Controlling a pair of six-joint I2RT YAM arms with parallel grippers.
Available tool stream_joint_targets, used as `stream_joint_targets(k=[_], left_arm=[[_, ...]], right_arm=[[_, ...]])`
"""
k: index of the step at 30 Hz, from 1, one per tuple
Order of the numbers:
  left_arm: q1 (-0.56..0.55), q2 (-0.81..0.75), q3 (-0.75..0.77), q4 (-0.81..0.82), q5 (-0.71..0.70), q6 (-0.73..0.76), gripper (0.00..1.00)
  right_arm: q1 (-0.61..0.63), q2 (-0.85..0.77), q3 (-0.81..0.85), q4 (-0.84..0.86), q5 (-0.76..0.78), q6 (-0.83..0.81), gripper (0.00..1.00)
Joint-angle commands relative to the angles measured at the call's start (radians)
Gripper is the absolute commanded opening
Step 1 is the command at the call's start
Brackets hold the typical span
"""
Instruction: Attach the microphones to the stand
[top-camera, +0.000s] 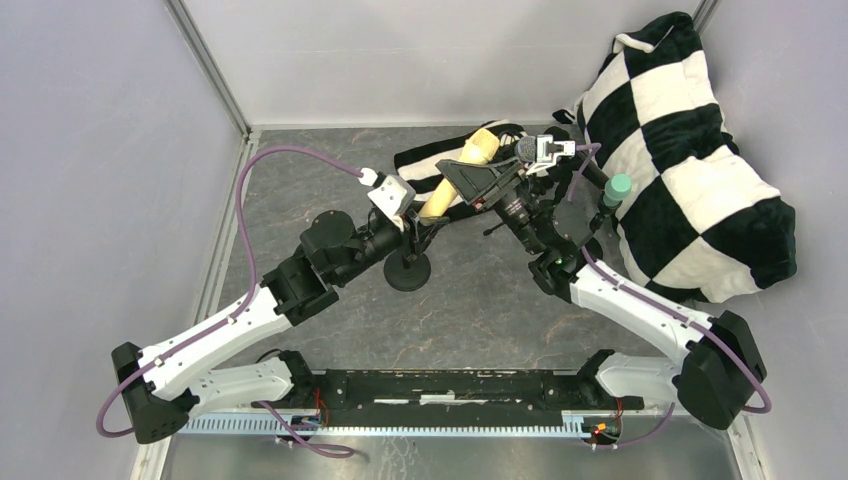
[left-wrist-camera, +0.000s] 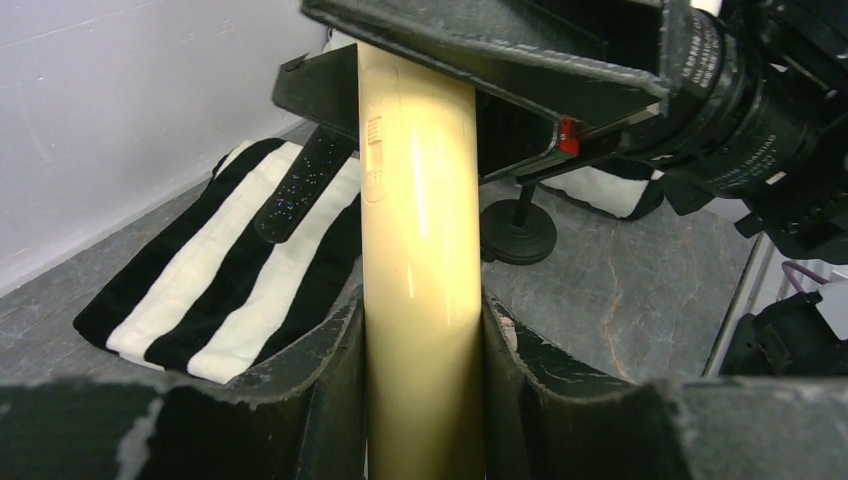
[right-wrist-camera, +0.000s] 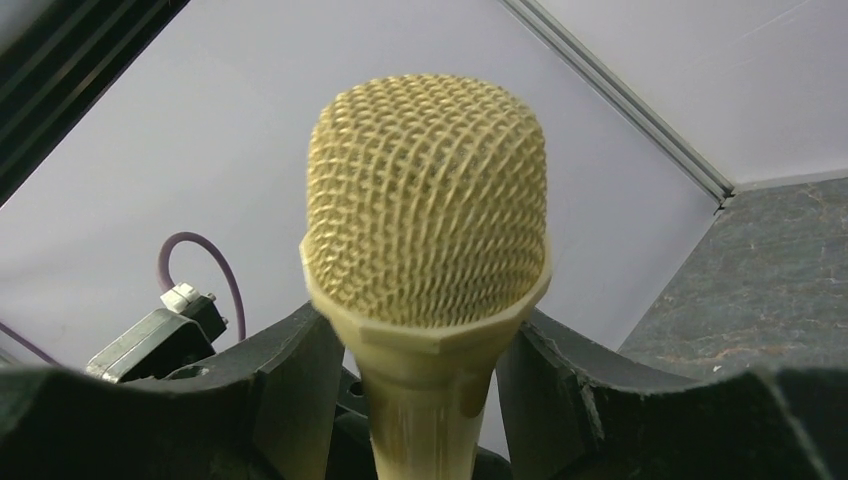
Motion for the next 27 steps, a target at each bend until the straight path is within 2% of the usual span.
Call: stream_joint_targets(k=[1,4,6,12,13,14,16,17,21,22,27], left_arm=[[0.003,-0.004,0.008,0.051,0.025,-0.031,0.02],[0.003,-0.004,0.008,0.051,0.023,-0.032,0.02],[0.003,-0.002,0.008,0.049,0.021,-0.031,0.02],[0.003,-0.009,-0.008,0.045,-0.014,-0.035,0.03],[0.003,-0.011,-0.016,0.045,-0.033,-0.039,0.08],[0.003,-0.014,-0.023,0.045,-0.051,-0.047,0.18],[0.003,-0.017,-0.039,0.048,-0.077,-0.064,0.51],[0.003,-0.018,-0.047,0.048,-0.088,-0.078,0.65],[0.004,-0.021,-0.085,0.053,-0.143,-0.151,0.96],[0.003,-0.026,-0.102,0.059,-0.151,-0.172,0.99],[0.006,-0.075,-0.198,0.095,-0.188,-0.241,1.00]], right_arm=[[-0.005,0.022,0.053,0.050,-0.027,0.017,0.59],[-0.004,0.029,0.053,0.058,-0.030,0.019,0.56],[-0.005,0.029,0.051,0.066,-0.029,0.017,0.49],[-0.004,0.004,0.020,0.117,0.008,-0.068,0.13],[-0.005,-0.003,0.009,0.131,0.018,-0.081,0.08],[-0.005,-0.011,0.000,0.147,0.026,-0.101,0.03],[-0.005,-0.035,-0.025,0.172,0.042,-0.147,0.00],[-0.005,-0.050,-0.042,0.189,0.054,-0.171,0.00],[-0.004,-0.113,-0.119,0.237,0.121,-0.260,0.00],[-0.005,-0.136,-0.137,0.232,0.133,-0.289,0.00],[-0.004,-0.234,-0.178,0.129,0.171,-0.450,0.00]])
